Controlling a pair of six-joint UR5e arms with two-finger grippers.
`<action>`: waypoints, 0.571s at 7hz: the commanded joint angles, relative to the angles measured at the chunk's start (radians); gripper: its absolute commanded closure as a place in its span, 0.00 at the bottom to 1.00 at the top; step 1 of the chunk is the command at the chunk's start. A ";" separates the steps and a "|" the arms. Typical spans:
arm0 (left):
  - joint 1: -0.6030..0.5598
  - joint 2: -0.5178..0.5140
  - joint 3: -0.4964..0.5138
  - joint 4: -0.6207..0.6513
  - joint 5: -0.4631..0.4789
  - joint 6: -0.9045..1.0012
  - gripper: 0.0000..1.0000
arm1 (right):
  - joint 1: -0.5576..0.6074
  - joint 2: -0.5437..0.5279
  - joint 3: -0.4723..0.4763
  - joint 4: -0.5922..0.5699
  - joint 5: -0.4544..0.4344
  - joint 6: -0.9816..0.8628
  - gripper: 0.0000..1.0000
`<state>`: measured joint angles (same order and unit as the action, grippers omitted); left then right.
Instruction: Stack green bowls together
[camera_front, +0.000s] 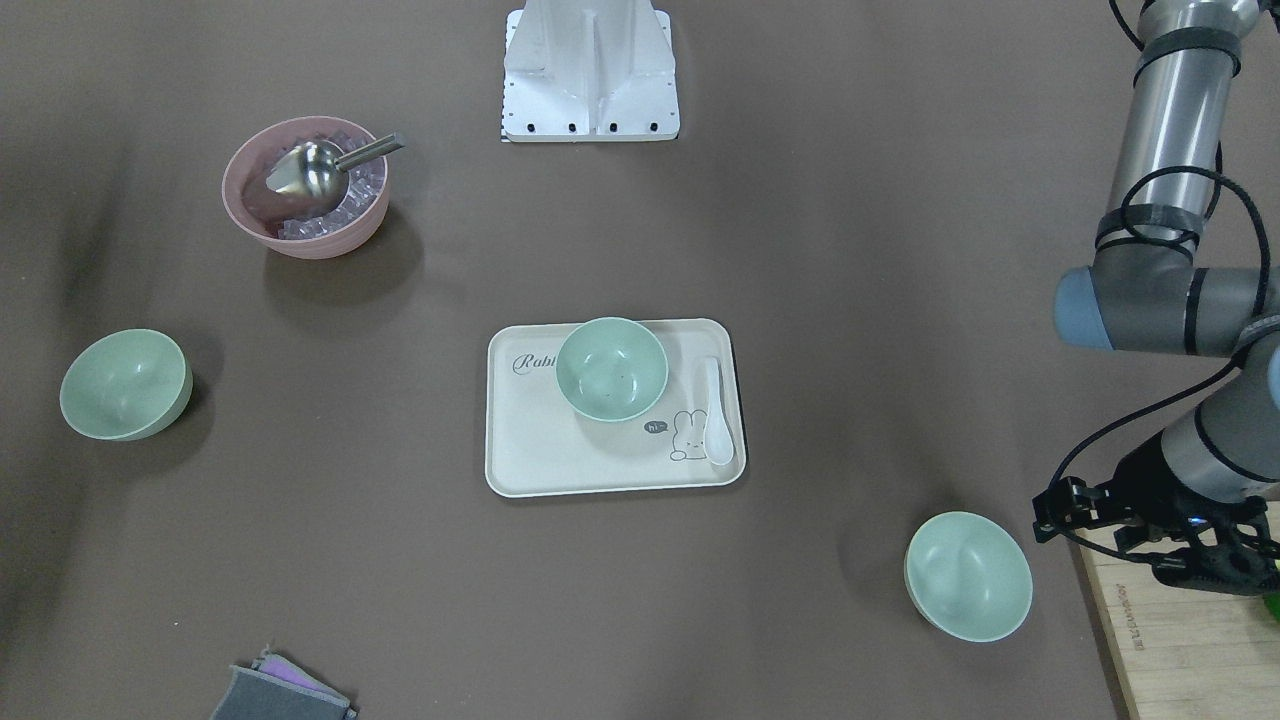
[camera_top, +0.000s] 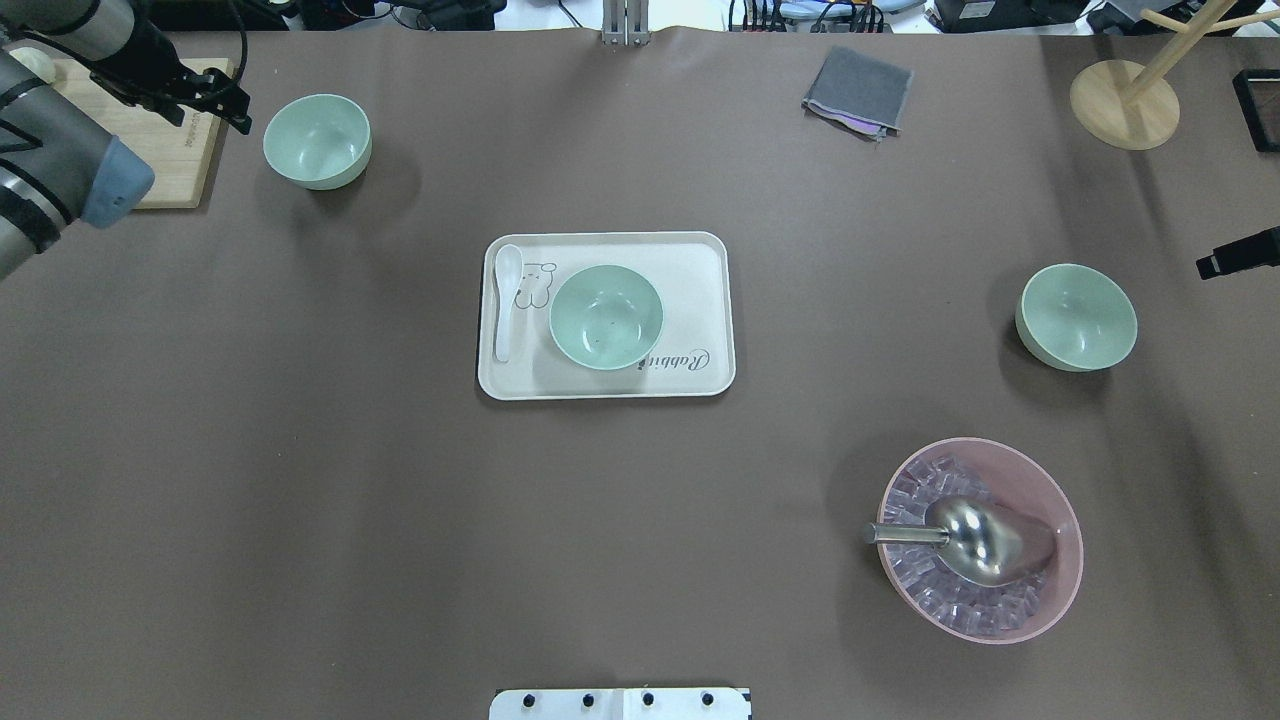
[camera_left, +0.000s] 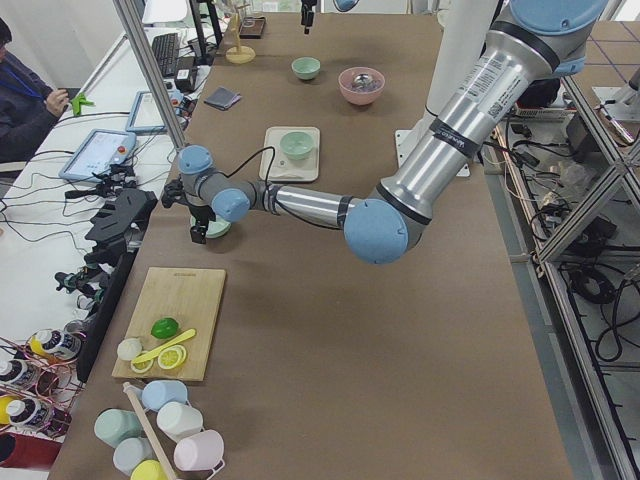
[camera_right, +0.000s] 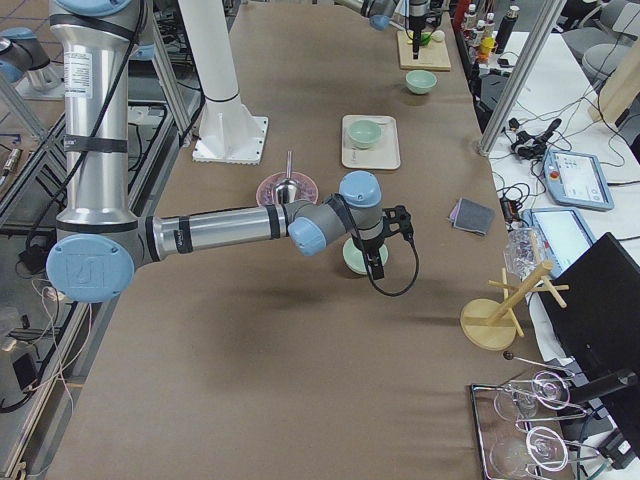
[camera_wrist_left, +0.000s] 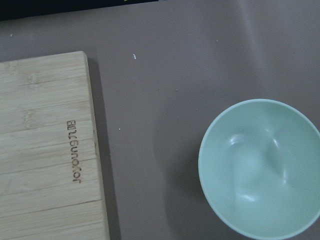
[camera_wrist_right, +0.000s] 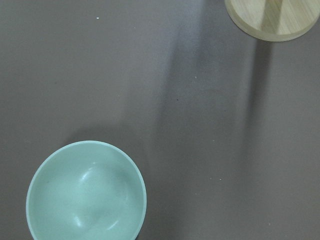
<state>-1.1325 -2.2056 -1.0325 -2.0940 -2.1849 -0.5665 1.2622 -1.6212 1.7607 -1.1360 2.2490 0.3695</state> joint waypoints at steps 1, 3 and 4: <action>0.036 -0.051 0.119 -0.078 0.051 -0.036 0.12 | -0.001 0.001 -0.001 0.004 -0.003 0.000 0.00; 0.063 -0.052 0.126 -0.087 0.054 -0.056 0.30 | -0.006 0.001 0.000 0.004 -0.017 0.000 0.00; 0.063 -0.054 0.126 -0.087 0.054 -0.056 0.37 | -0.009 0.001 0.000 0.004 -0.017 0.000 0.00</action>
<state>-1.0743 -2.2572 -0.9093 -2.1779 -2.1322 -0.6194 1.2572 -1.6200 1.7607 -1.1321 2.2363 0.3697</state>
